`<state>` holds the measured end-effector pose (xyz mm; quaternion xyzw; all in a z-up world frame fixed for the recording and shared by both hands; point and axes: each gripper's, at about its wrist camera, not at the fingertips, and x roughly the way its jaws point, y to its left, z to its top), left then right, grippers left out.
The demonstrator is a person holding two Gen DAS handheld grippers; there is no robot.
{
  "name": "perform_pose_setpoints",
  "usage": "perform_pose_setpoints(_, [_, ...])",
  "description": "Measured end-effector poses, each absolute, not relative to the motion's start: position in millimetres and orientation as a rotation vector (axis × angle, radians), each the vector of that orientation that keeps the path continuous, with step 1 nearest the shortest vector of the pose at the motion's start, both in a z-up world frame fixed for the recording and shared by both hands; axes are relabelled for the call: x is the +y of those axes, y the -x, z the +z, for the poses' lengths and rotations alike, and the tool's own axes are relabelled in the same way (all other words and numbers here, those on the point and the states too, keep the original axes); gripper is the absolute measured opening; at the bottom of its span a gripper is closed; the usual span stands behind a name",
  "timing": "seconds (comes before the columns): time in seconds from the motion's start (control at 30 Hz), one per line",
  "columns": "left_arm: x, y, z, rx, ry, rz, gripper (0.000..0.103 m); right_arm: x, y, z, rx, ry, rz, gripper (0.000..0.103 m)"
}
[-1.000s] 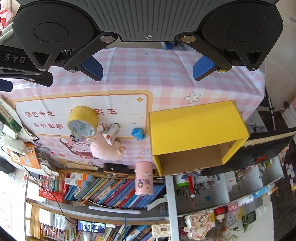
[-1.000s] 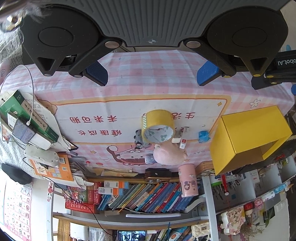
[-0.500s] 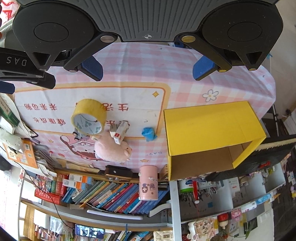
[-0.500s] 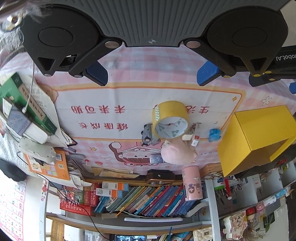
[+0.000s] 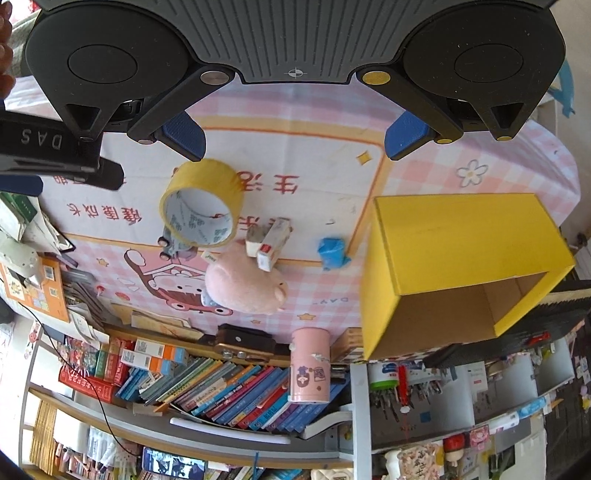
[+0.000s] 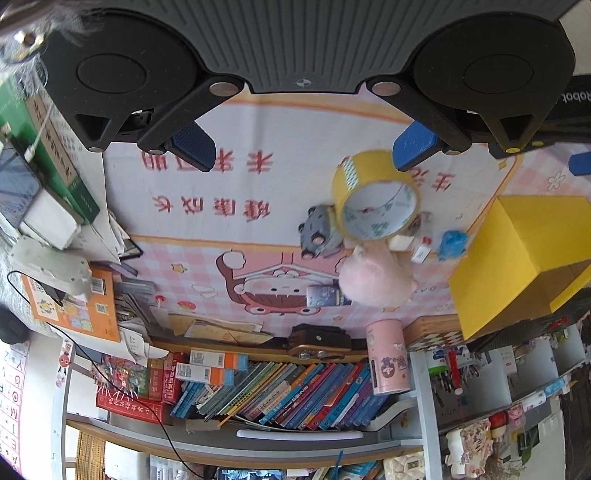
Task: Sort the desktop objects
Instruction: 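Grasp the yellow tape roll with the left tool while the right tool grasps the grey toy truck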
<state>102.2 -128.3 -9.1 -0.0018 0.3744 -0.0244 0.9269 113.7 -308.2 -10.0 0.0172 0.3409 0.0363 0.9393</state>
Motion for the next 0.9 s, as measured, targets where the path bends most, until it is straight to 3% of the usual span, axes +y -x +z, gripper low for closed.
perform_pose_setpoints(0.9, [-227,-198,-57,0.834,-0.122,-0.129,0.103,-378,-209,-11,0.659,-0.060,0.132,0.101])
